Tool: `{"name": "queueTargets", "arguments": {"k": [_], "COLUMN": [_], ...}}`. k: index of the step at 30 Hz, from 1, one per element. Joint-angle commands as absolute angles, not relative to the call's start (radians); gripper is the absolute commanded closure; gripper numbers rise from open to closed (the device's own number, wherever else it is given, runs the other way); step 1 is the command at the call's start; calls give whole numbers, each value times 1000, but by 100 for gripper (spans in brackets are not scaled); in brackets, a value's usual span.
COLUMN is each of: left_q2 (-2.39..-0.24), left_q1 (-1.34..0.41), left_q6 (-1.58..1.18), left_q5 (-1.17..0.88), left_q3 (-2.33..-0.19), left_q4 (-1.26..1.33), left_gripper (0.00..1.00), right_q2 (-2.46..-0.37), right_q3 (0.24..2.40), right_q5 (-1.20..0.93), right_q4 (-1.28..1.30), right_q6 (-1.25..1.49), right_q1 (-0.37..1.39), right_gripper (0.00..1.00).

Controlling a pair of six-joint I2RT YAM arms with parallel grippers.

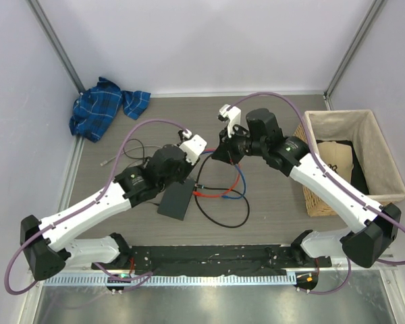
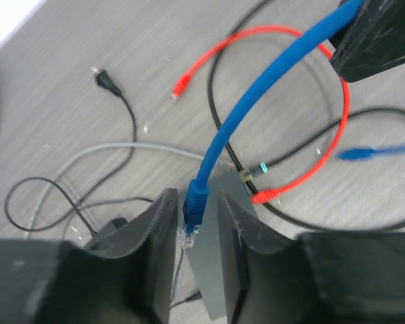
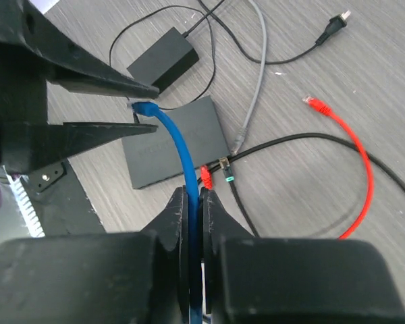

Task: Insert the plug into the switch port

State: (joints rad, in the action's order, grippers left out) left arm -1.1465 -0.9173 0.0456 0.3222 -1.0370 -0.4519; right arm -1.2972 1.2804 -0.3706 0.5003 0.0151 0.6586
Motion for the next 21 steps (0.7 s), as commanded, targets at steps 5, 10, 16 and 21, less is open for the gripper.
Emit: {"name": "queueTargets", "arguments": {"k": [5,10,16,21], "left_q2": [-985,-908,-873,-890], "left_q1": [-901,-775,-549,-477], "left_q6": [-182,-345,-621,-790], "left_q5": [445,324,115,54], "left_q3": [-1040,-1008,-893,-787], "left_q4": [-413,-425,-375,-302], "left_gripper": [34,13,3,2], "right_q2": [-1345,-1397,-1408,-1394], "right_q3": [1446,1503,1333,1002], "right_q5": [-171,-25,-37,-103], "right_q4": [491,407,141,-136], "right_q6": [-207,-388,-524,-477], "right_q1": [634,635,637,664], "right_gripper": [99,99,99,99]}}
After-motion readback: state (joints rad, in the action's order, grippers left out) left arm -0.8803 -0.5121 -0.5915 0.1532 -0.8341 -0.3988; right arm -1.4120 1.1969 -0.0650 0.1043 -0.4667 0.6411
